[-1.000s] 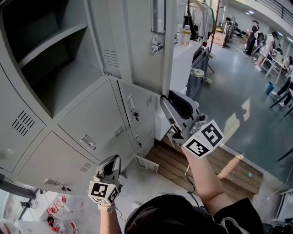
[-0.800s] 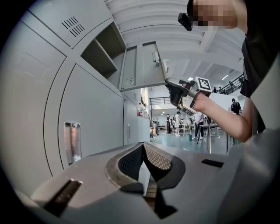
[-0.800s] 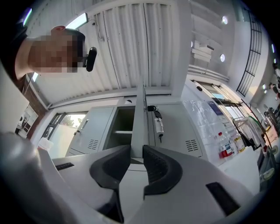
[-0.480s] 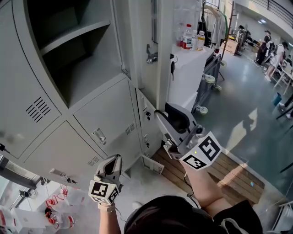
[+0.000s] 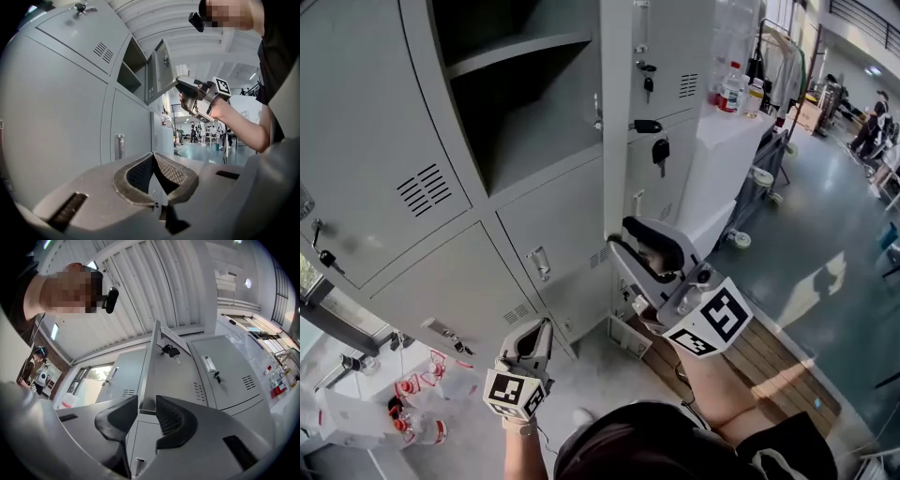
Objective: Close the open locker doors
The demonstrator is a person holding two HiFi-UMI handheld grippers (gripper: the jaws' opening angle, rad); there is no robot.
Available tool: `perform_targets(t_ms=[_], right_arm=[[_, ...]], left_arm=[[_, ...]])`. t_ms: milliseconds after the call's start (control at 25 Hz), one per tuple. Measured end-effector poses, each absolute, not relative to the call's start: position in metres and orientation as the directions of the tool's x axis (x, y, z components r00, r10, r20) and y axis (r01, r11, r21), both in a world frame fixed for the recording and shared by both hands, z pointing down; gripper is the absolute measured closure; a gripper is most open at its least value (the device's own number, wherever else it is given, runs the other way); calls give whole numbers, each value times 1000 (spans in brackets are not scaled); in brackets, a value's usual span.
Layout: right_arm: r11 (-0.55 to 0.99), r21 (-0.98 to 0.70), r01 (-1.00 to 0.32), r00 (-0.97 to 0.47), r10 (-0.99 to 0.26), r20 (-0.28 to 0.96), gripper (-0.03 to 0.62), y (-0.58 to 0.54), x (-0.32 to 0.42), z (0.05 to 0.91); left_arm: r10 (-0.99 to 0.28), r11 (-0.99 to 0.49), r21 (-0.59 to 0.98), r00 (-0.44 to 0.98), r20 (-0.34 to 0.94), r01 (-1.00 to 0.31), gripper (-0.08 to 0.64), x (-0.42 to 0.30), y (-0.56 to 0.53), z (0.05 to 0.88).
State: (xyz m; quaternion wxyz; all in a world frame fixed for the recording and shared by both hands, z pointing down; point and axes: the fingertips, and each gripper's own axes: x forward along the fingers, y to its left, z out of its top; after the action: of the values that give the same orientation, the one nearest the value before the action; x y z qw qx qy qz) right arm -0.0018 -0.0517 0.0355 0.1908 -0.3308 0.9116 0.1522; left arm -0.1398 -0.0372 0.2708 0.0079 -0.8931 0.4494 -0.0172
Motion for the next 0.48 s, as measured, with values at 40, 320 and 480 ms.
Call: perform_targets(t_ms=[40, 320, 480], right_arm=[[745, 154, -650, -718, -535, -445, 445, -53, -9, 36], [788, 166, -594, -761, -482, -435, 445, -66, -48, 34], [810, 169, -562, -780, -450, -436, 445, -75, -68, 34]], left_arm=[[-811, -585, -28, 585, 24, -811, 543, -145, -36, 272], [-863, -505, -16, 505, 20, -863, 543, -183, -29, 273], [-882, -471, -16, 471, 24, -882, 543, -201, -30, 275]])
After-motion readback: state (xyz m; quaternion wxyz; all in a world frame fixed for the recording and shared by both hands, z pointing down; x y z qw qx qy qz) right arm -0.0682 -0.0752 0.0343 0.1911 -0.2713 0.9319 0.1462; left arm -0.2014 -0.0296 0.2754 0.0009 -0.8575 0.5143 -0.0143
